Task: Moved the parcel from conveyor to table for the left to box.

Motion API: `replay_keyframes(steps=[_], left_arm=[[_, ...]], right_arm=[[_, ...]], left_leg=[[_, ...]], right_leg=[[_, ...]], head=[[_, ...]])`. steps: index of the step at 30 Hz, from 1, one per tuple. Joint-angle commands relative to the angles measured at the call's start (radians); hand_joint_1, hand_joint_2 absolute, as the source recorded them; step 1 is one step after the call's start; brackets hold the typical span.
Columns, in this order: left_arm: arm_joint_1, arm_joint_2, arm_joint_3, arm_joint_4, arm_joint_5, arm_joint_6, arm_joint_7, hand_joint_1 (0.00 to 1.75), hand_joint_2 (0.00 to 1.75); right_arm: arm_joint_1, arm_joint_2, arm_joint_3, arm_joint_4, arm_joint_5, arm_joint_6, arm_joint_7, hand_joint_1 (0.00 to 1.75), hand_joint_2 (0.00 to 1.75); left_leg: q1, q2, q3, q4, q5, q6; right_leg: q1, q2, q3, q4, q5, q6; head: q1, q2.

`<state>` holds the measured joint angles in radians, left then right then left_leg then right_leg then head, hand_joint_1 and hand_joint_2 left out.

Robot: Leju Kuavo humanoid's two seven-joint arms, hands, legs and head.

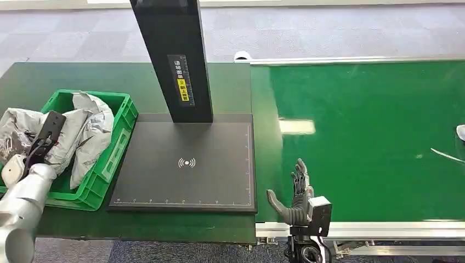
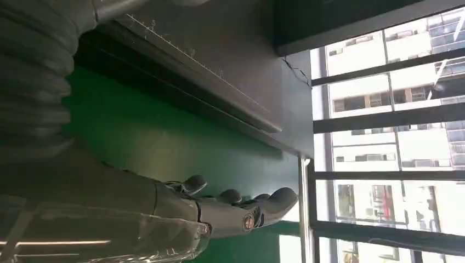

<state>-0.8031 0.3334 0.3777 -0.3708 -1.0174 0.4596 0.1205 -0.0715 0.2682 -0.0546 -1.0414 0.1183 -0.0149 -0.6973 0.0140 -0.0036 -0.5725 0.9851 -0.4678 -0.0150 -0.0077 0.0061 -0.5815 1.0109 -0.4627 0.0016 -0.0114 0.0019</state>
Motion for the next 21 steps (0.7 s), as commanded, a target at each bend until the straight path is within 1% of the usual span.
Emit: replay_keyframes(steps=[1, 2, 3, 4, 5, 6, 8, 10, 11, 12, 13, 14, 15, 20, 21], left_arm=[[-0.049, -0.041, 0.098, 0.066, 0.05, -0.096, -0.146, 0.7, 1.75], [-0.051, -0.047, 0.109, 0.054, 0.057, -0.088, -0.188, 0.8, 1.75], [-0.053, -0.055, 0.117, 0.041, 0.067, -0.077, -0.221, 0.8, 1.75], [-0.056, -0.068, 0.134, 0.023, 0.091, -0.073, -0.282, 0.09, 1.75], [-0.057, -0.081, 0.162, 0.012, 0.119, -0.067, -0.359, 0.0, 1.75], [-0.057, -0.085, 0.166, 0.007, 0.124, -0.068, -0.381, 0.0, 1.75], [-0.061, -0.109, 0.186, -0.025, 0.156, -0.082, -0.478, 0.0, 1.75], [-0.063, -0.125, 0.184, -0.048, 0.162, -0.088, -0.519, 0.0, 1.75], [-0.063, -0.135, 0.182, -0.066, 0.167, -0.097, -0.549, 0.0, 1.75], [-0.062, -0.142, 0.185, -0.081, 0.179, -0.118, -0.572, 0.0, 1.75], [-0.061, -0.157, 0.188, -0.11, 0.2, -0.127, -0.62, 0.0, 1.75], [-0.055, -0.167, 0.19, -0.133, 0.216, -0.137, -0.651, 0.0, 1.75], [-0.055, -0.167, 0.19, -0.133, 0.216, -0.137, -0.651, 0.0, 1.75], [0.008, -0.208, 0.197, -0.272, 0.322, -0.192, -0.766, 0.0, 1.75], [0.008, -0.208, 0.197, -0.272, 0.322, -0.192, -0.766, 0.0, 1.75]], right_arm=[[-0.034, -0.002, -0.019, 0.066, -0.009, -0.01, -0.001, 0.0, 1.75], [-0.033, -0.002, -0.019, 0.065, -0.01, -0.013, -0.001, 0.0, 1.75], [-0.034, -0.001, -0.021, 0.065, -0.01, -0.016, -0.001, 0.0, 1.75], [-0.032, 0.0, -0.024, 0.062, -0.011, -0.019, -0.001, 0.0, 1.75], [-0.028, 0.001, -0.023, 0.058, -0.012, -0.022, -0.001, 0.0, 1.75], [-0.029, 0.001, -0.024, 0.058, -0.012, -0.024, -0.001, 0.0, 1.75], [-0.028, 0.003, -0.022, 0.056, -0.013, -0.028, -0.001, 0.0, 1.75], [-0.028, 0.006, -0.02, 0.055, -0.012, -0.032, -0.001, 0.0, 1.75], [-0.029, 0.007, -0.019, 0.056, -0.013, -0.035, -0.001, 0.0, 1.75], [-0.03, 0.007, -0.017, 0.056, -0.013, -0.037, -0.001, 0.0, 1.75], [-0.032, 0.008, -0.017, 0.058, -0.014, -0.04, -0.001, 0.0, 1.75], [-0.035, 0.008, -0.016, 0.062, -0.014, -0.043, -0.001, 0.0, 1.75], [-0.035, 0.008, -0.016, 0.062, -0.014, -0.043, -0.001, 0.0, 1.75], [-0.039, 0.007, -0.009, 0.064, -0.024, -0.056, -0.001, 0.0, 1.75], [-0.039, 0.007, -0.009, 0.064, -0.024, -0.056, -0.001, 0.0, 1.75]], left_leg=[[0.0, -0.001, 0.0, -0.001, 0.0, 0.001], [0.0, -0.002, 0.0, -0.001, 0.0, 0.001], [0.001, -0.003, 0.0, -0.001, 0.001, 0.001], [0.0, -0.003, -0.001, 0.0, 0.001, 0.001], [0.0, -0.004, -0.001, 0.0, 0.001, 0.001], [0.001, -0.004, -0.001, 0.0, 0.001, 0.001], [0.001, -0.005, -0.001, 0.0, 0.001, 0.002], [0.001, -0.005, -0.001, 0.0, 0.001, 0.001], [0.001, -0.004, -0.001, 0.0, 0.001, 0.001], [0.001, -0.005, -0.001, 0.0, 0.001, 0.001], [0.001, -0.006, -0.001, 0.0, 0.001, 0.001], [0.001, -0.005, -0.001, 0.0, 0.001, 0.001], [0.001, -0.006, -0.001, 0.0, 0.001, 0.001], [0.0, -0.003, 0.0, 0.0, 0.001, 0.001], [0.0, -0.003, 0.0, -0.001, 0.001, 0.001]], right_leg=[[0.0, -0.002, 0.001, -0.001, 0.0, 0.0], [0.001, -0.002, 0.001, -0.001, 0.0, 0.0], [0.001, -0.004, 0.001, -0.002, 0.0, 0.0], [0.001, -0.004, 0.001, -0.001, 0.0, 0.0], [0.001, -0.004, 0.001, -0.002, 0.0, 0.0], [0.001, -0.004, 0.001, -0.001, 0.0, 0.0], [0.001, -0.005, 0.002, -0.002, 0.0, 0.001], [0.001, -0.006, 0.001, -0.001, 0.0, 0.0], [0.001, -0.004, 0.001, -0.001, 0.0, 0.0], [0.001, -0.006, 0.001, -0.001, 0.0, 0.0], [0.001, -0.007, 0.002, -0.002, 0.0, 0.0], [0.001, -0.004, 0.001, -0.001, 0.0, 0.0], [0.001, -0.006, 0.002, -0.002, 0.0, 0.0], [0.0, -0.002, 0.001, -0.001, 0.0, 0.0], [0.001, -0.003, 0.002, -0.002, 0.001, 0.001]], head=[[0.0, 0.0], [0.0, 0.0], [0.0, 0.0], [0.0, 0.0], [0.0, 0.0], [0.0, 0.0], [0.0, 0.0], [0.0, 0.0], [0.0, 0.0], [0.0, 0.0], [0.0, 0.0], [0.0, 0.0], [0.0, 0.0], [0.0, 0.0], [0.0, 0.0]])
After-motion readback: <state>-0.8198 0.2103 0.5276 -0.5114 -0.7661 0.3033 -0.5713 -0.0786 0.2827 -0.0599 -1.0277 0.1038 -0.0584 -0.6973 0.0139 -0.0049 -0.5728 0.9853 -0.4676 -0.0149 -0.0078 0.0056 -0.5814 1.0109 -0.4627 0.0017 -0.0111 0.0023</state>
